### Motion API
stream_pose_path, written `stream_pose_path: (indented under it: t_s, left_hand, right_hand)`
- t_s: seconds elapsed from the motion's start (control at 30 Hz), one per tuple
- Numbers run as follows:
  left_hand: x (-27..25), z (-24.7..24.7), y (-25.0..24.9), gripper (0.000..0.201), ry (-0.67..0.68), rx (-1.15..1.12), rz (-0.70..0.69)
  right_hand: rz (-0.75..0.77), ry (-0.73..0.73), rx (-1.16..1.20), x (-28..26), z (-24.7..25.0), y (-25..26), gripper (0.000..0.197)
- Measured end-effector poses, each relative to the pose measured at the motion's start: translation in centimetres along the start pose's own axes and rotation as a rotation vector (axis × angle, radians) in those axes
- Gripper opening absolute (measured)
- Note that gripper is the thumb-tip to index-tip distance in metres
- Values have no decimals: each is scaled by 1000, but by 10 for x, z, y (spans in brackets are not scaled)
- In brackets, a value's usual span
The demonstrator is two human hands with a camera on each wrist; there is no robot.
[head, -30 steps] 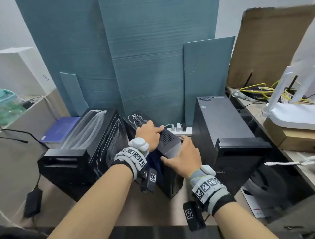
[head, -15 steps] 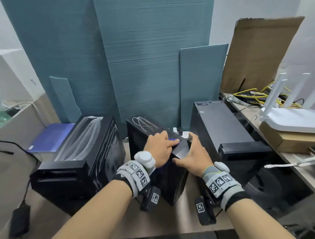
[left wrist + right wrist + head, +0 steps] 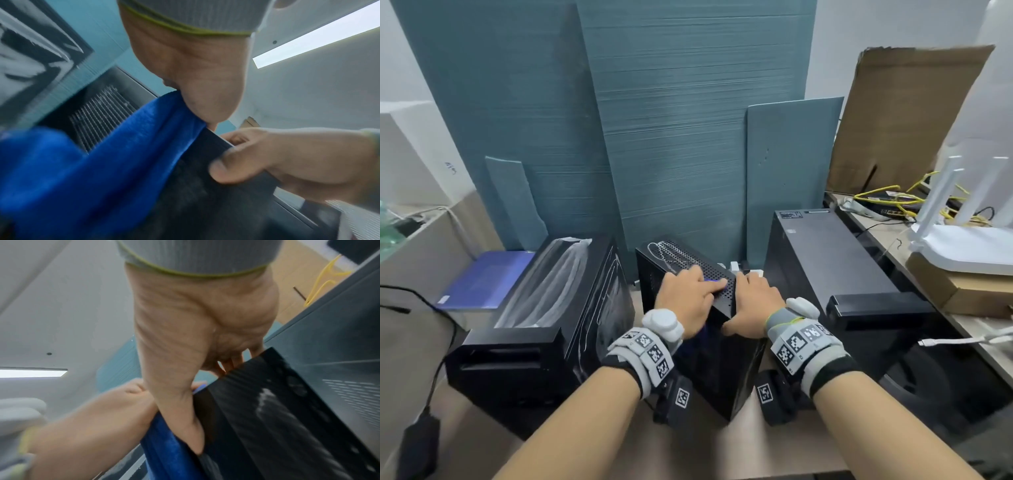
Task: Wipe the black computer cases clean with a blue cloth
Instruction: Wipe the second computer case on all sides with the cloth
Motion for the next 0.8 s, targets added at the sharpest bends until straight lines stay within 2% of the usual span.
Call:
stream_pose_path:
  t_s: [0.1, 0.17, 0.27, 0.33, 0.43, 0.47, 0.53, 0.63, 0.7, 0.73, 0.8]
  left_hand:
    - [-10, 3, 74, 48, -12, -4, 266]
    - [-13, 2, 88, 49, -8, 9, 331]
    - [-21, -1, 60, 50, -3, 18, 226]
    - [-29, -9, 53, 52, -11, -104, 167]
    - [-19, -20, 77, 49, 37, -363, 150]
    - [-14, -12, 83, 49, 0, -444, 147]
    - [-7, 19, 105, 52, -218, -576, 224]
    - [-9, 74, 121, 38, -508, -531, 282]
    - [-11, 80, 122, 34, -575, -527, 295]
    - [-7, 66, 117, 35, -519, -537, 275]
    - [2, 13, 97, 40, -279, -459, 212]
  right_hand:
    - [23, 128, -13, 0, -16, 12, 142]
    - [43, 168, -17, -4, -19, 21, 147]
    - [44, 163, 0, -1, -12, 38, 132]
    - [41, 147, 8, 4, -8, 46, 124]
    - [51, 173, 7, 11, -13, 50, 135]
    - [51, 187, 6, 13, -14, 49, 137]
    - [44, 194, 23, 18, -15, 47, 135]
    - [35, 174, 44, 20, -16, 47, 129]
    - [29, 173, 44, 17, -17, 48, 129]
    - [27, 171, 40, 15, -15, 49, 129]
    - [27, 179, 25, 14, -13, 49, 129]
Point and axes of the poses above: each hand's wrist, its own x-axis towards the middle knuckle, its own z-axis out of the back of the hand, y = z × x, the point moved 10 cm from there along x, towards the middle knuckle, and after that the axes turned 9 degrees about -z, right-handed, at the moved point
